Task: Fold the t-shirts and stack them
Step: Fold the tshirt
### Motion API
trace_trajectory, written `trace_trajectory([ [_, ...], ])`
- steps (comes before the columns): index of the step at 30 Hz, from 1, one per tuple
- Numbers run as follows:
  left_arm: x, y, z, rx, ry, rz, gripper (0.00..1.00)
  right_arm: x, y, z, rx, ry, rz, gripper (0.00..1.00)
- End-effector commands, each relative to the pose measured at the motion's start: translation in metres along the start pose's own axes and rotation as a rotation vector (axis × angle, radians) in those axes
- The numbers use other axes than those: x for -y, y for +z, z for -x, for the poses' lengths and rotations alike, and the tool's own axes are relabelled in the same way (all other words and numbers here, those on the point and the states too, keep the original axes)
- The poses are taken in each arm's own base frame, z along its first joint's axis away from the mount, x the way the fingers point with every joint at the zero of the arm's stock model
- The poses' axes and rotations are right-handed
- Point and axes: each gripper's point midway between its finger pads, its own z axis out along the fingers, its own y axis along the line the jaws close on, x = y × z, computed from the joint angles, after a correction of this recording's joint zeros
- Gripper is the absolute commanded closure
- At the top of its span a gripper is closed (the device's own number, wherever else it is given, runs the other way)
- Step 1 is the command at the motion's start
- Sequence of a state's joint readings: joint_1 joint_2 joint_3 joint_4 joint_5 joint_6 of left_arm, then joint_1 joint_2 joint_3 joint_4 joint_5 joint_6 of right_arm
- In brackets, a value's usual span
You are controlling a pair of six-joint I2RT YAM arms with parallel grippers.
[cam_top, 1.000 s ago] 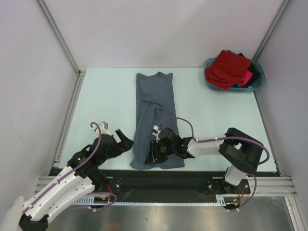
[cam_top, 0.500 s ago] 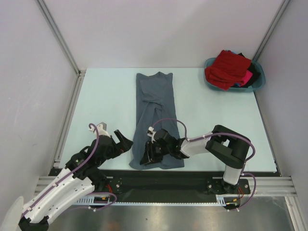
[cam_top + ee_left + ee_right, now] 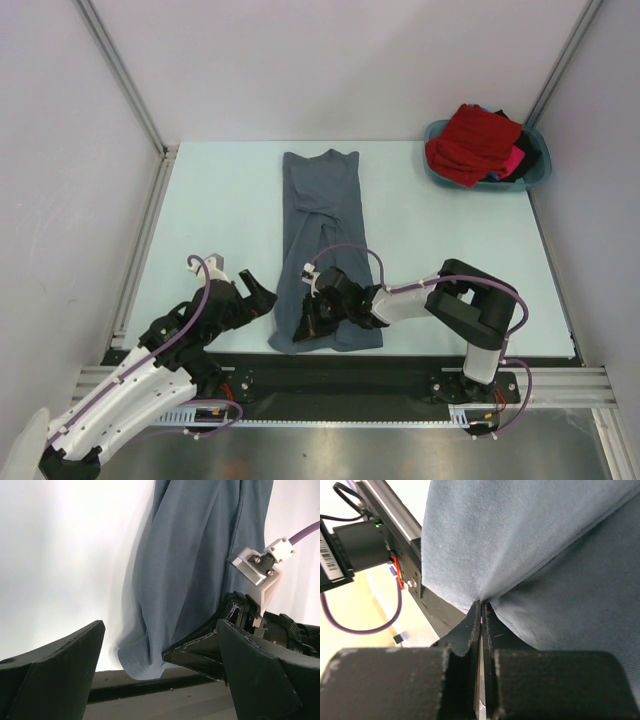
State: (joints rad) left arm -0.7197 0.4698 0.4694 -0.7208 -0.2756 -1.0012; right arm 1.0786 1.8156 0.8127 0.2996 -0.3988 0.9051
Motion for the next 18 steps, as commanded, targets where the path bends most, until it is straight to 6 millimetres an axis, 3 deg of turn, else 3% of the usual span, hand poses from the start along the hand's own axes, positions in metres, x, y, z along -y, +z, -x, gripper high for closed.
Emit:
trace_trajectory([
  [1,0.003,0.002,0.001,0.006,0.022,-0.017,0.00,-0.030,-0.012,0.006,0.019,-0.079,0.038,1.00],
  [9,0.002,0.005,-0.002,0.000,0.023,-0.014,0.00,-0.064,-0.052,0.004,0.066,-0.151,-0.004,1.00],
  [13,0.003,0.006,-0.002,0.000,0.021,-0.018,0.00,-0.058,-0.067,-0.006,0.035,-0.130,-0.070,1.00],
  [18,0.004,0.007,-0.004,-0.011,0.022,-0.021,0.00,-0.037,-0.069,-0.015,0.015,-0.094,-0.164,1.00],
])
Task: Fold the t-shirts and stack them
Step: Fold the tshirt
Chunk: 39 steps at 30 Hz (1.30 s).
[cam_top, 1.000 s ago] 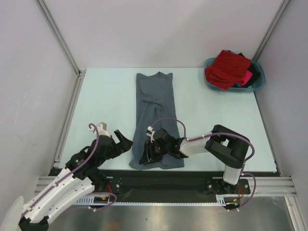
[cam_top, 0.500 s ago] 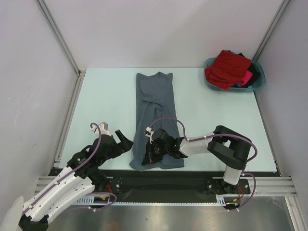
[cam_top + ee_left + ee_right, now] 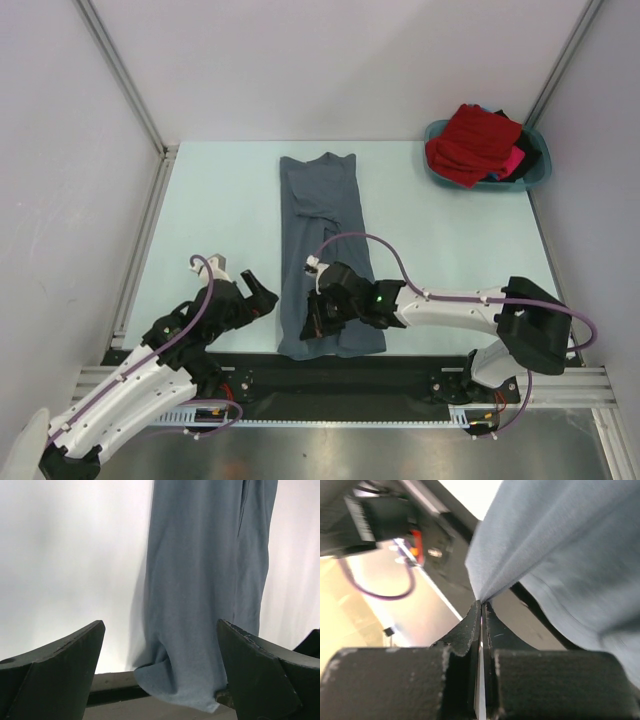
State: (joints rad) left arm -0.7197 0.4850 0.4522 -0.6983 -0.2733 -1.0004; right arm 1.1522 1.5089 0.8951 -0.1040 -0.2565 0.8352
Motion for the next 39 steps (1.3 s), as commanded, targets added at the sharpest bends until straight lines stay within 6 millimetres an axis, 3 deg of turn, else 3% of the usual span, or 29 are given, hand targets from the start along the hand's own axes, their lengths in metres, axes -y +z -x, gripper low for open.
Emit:
trace_trajectory([
  [1,0.005,0.003,-0.002,-0.007,0.019,-0.026,0.00,0.018,-0.007,-0.017,-0.053,0.027,-0.112,1.00],
  [13,0.007,0.004,-0.005,-0.025,0.024,-0.029,0.00,0.076,-0.012,-0.038,-0.062,0.069,-0.381,0.99],
  [15,0.009,0.005,-0.007,-0.036,0.027,-0.040,0.00,0.082,-0.011,-0.038,-0.055,0.066,-0.407,0.82],
  [16,0.012,0.007,-0.011,-0.052,0.029,-0.058,0.00,0.083,-0.010,-0.037,-0.051,0.060,-0.413,0.61],
  [19,0.012,0.008,-0.021,-0.098,0.034,-0.069,0.00,0.078,-0.016,-0.025,0.001,0.036,-0.422,0.49],
  [28,0.004,0.000,-0.054,-0.227,0.045,-0.075,0.01,0.028,-0.038,0.035,0.160,-0.100,-0.331,0.42],
  [34,0.005,-0.006,-0.075,-0.293,0.017,-0.079,0.02,0.034,-0.057,0.071,0.237,-0.146,-0.374,0.43],
  [36,0.010,-0.005,-0.076,-0.284,0.012,-0.092,0.17,0.038,-0.064,0.079,0.259,-0.161,-0.385,0.43],
  [37,0.009,-0.007,-0.081,-0.298,0.024,-0.081,0.17,0.039,-0.066,0.084,0.268,-0.161,-0.382,0.44],
  [39,0.009,-0.006,-0.088,-0.329,0.037,-0.057,0.31,0.046,-0.075,0.093,0.290,-0.160,-0.392,0.44],
])
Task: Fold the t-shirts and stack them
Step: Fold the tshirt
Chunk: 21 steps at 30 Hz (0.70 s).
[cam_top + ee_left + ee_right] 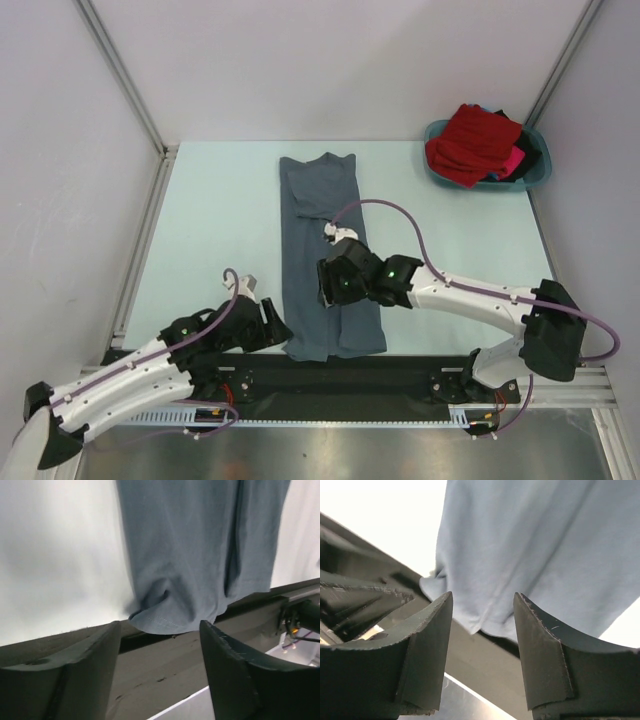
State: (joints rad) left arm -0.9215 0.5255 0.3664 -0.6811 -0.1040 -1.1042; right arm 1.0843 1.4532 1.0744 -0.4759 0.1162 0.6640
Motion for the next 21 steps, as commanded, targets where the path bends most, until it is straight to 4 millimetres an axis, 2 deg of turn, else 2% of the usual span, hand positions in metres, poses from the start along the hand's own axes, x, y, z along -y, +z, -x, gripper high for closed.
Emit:
trace_trajectory([
  [1,0.004,0.003,-0.014,-0.043,-0.002,0.025,0.34,0.009,-0.020,0.033,0.095,-0.031,-0.001,0.44],
  [2,0.005,0.003,-0.019,-0.053,-0.011,0.034,0.34,0.014,-0.023,0.038,0.108,-0.019,-0.004,0.44],
  [6,-0.002,0.004,-0.042,-0.099,0.063,0.130,0.30,0.024,-0.027,0.041,0.115,-0.016,-0.003,0.44],
  [8,-0.013,0.007,-0.044,-0.098,0.098,0.214,0.30,0.026,-0.029,0.041,0.117,-0.012,0.001,0.44],
  [9,-0.010,0.006,-0.043,-0.093,0.103,0.228,0.30,0.029,-0.030,0.040,0.119,-0.006,0.001,0.44],
  [12,-0.021,0.006,-0.034,-0.044,0.117,0.305,0.31,0.028,-0.033,0.038,0.120,0.007,0.026,0.44],
  [15,-0.019,0.001,-0.016,0.050,0.092,0.286,0.32,0.029,-0.032,0.034,0.115,0.022,0.041,0.44],
  [17,-0.010,-0.005,0.000,0.126,0.055,0.221,0.32,0.030,-0.030,0.030,0.106,0.026,0.043,0.44],
  [21,-0.010,-0.010,0.005,0.160,0.014,0.181,0.37,0.028,-0.026,0.029,0.093,0.031,0.058,0.44],
])
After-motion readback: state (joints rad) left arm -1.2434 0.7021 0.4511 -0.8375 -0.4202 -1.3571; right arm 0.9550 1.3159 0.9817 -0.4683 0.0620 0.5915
